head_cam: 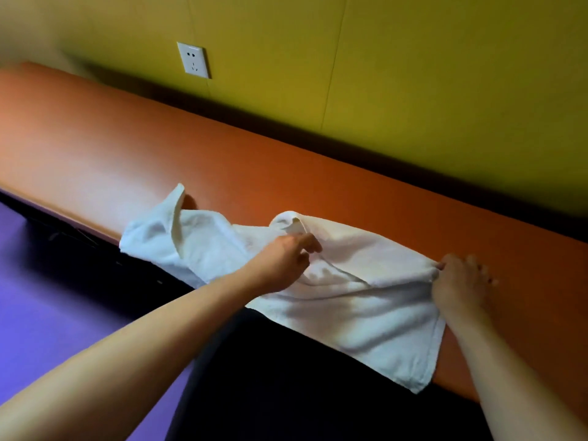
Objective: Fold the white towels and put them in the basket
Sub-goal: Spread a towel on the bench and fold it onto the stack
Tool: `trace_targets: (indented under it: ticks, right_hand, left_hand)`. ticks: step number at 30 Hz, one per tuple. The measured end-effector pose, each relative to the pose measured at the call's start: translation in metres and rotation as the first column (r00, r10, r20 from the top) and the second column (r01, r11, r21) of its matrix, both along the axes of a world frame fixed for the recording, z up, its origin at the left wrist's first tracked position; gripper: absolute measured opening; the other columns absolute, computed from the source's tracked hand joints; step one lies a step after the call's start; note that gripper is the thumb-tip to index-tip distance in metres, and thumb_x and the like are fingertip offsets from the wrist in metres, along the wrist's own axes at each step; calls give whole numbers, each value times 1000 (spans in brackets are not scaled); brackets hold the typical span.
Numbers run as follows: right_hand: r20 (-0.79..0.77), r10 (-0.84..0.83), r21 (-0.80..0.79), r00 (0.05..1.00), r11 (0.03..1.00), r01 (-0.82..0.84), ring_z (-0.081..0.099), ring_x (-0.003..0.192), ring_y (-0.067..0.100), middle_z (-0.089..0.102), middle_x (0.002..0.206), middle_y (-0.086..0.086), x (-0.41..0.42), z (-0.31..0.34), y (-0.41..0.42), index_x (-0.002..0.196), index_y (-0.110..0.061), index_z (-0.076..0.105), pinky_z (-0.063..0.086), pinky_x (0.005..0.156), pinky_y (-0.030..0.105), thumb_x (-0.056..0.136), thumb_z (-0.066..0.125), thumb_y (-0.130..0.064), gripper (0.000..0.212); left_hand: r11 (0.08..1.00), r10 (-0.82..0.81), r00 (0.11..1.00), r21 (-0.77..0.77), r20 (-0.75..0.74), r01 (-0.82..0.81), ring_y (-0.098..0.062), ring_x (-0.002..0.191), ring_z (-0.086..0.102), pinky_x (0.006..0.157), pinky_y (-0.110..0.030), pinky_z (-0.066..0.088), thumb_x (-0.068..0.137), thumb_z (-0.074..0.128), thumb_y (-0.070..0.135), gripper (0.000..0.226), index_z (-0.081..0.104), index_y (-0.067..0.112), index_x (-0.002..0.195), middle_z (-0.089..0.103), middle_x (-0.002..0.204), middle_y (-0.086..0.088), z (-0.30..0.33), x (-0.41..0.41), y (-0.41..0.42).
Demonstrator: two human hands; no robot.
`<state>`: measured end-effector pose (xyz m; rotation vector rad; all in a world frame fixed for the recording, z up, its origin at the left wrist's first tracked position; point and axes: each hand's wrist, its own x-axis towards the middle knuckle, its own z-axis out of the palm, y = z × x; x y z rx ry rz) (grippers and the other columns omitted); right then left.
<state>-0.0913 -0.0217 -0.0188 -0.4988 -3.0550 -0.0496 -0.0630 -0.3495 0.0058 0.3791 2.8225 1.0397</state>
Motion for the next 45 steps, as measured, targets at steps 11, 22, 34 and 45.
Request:
trace_targets:
  ticks: [11,22,34,45]
  right_hand:
    - [-42,609,-306,792,747,-590,57,109,18,62,117,-10,14,17,-73,120,-32,57,34,93,38,88,39,-66,50]
    - [-280,292,-255,915,896,-364,58,84,24,59,104,3,19,42,-50,119,-18,49,48,68,36,99,47,-8,22]
    - [-732,188,-211,655,851,-480,54,84,36,56,90,13,60,178,14,95,-11,53,41,71,44,87,38,-14,17]
    - [-804,-3,-210,595,937,-278,55,87,43,54,101,17,131,229,88,103,-15,59,45,70,46,92,40,-15,22]
  left_hand:
    - [915,301,953,-271,-32,-298,-41,99,59,87,-47,49,89,60,34,27,60,17,109,65,104,-11,-20,-63,-44]
    - [972,218,954,-46,-207,-232,-28,75,49,64,-33,31,98,48,9,7,52,5,101,54,85,-7,36,-45,-30]
    - [843,264,856,-325,-445,-429,-41,81,60,61,-37,38,76,60,2,23,57,17,92,69,88,-11,125,2,-47]
    - [805,342,771,-256,-537,-535,-38,88,60,59,-36,39,79,78,29,26,55,15,83,66,85,-9,180,69,-75]
